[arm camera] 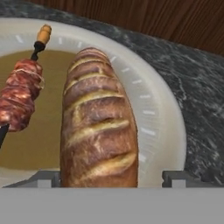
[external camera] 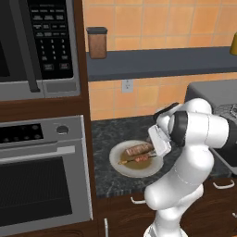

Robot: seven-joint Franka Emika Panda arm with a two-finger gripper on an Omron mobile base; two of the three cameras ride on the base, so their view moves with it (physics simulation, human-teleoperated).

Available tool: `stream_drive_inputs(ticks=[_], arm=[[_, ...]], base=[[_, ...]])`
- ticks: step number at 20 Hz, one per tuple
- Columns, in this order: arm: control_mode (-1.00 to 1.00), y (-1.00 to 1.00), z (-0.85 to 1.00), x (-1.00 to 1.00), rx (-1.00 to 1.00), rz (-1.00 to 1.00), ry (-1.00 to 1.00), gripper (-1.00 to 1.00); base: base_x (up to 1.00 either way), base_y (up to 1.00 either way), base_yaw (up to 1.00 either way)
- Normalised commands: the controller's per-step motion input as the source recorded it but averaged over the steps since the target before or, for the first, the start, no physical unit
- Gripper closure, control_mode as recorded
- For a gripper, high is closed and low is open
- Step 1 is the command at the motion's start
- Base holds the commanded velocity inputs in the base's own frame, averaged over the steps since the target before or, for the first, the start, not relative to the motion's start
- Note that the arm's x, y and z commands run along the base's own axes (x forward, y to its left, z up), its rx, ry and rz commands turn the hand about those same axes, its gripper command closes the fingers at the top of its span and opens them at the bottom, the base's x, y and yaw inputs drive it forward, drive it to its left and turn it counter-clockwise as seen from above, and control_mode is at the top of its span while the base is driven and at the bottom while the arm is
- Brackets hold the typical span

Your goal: Pick up the kebab skewer and baguette bread, and place them inside the toaster oven. Close the toaster oven door and start by setting the timer.

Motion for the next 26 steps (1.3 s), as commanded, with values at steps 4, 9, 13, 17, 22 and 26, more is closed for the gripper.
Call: stream_drive_inputs(ticks=[4, 9, 13, 17, 22, 26], arm=[[-1.0, 0.11, 0.0, -0.15, 0.0, 0.06, 0.0, 1.0], [-1.0, -0.03, 0.06, -0.26, 0.0, 0.02, -0.01, 1.0], [-1.0, -0.34, 0.54, -0.47, 0.04, -0.11, 0.0, 1.0], [-1.0, -0.43, 0.63, -0.25, 0.08, -0.28, 0.0, 1.0], [-1.0, -0.6, 0.5, -0.25, 0.09, -0.3, 0.0, 1.0], [-1.0, -0.54, 0.34, -0.35, 0.05, -0.3, 0.0, 1.0]], base=[[0.0, 0.0, 0.0], [0.0, 0.0, 0.0], [0.0, 0.0, 0.0], [0.0, 0.0, 0.0], [0.0, 0.0, 0.0], [0.0, 0.0, 0.0]])
